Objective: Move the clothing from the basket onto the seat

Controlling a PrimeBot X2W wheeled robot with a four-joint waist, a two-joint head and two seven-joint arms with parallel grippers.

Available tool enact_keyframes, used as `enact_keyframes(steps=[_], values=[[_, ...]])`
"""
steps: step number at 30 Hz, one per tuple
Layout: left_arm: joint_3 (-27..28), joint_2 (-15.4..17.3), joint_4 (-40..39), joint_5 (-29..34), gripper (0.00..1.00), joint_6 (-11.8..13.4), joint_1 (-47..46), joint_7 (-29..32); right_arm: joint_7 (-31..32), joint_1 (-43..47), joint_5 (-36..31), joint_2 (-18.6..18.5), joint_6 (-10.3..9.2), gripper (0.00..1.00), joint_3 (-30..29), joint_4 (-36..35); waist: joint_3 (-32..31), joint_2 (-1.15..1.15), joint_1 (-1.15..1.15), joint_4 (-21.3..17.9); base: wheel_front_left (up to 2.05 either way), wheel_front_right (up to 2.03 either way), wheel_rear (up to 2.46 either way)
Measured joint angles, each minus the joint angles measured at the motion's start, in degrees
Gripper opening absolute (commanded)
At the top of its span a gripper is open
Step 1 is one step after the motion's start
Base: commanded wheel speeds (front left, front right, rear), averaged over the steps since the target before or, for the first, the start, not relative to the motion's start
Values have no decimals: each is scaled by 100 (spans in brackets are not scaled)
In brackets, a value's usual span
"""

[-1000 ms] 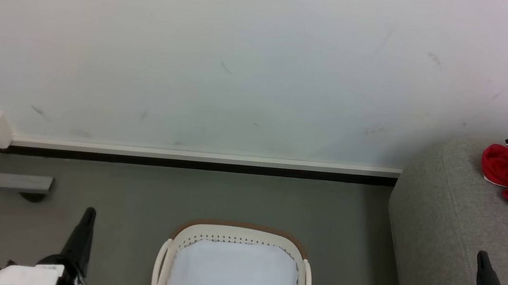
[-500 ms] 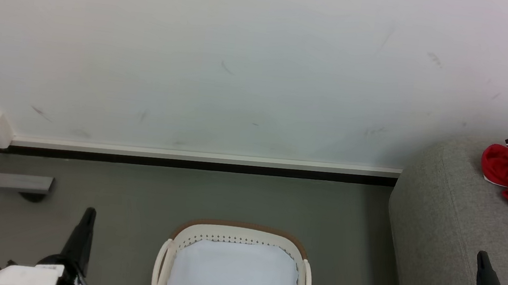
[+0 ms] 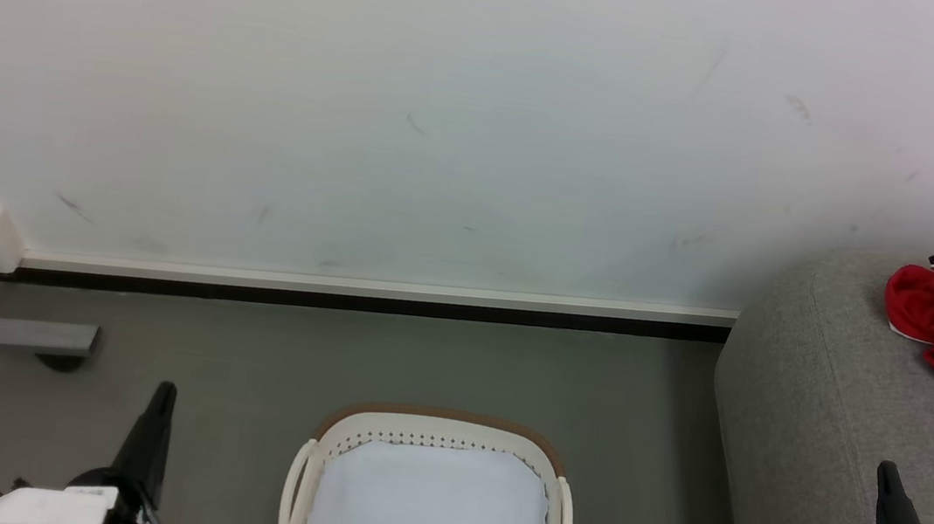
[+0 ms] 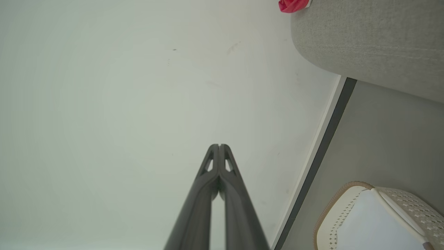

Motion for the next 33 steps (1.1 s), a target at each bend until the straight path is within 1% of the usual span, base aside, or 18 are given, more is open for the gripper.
enact_keyframes(steps=[33], values=[[0,0,0,-1,0,0,-1,-1,0,0,0,-1,0,0,0,-1,0,0,0,0,0,0,0]])
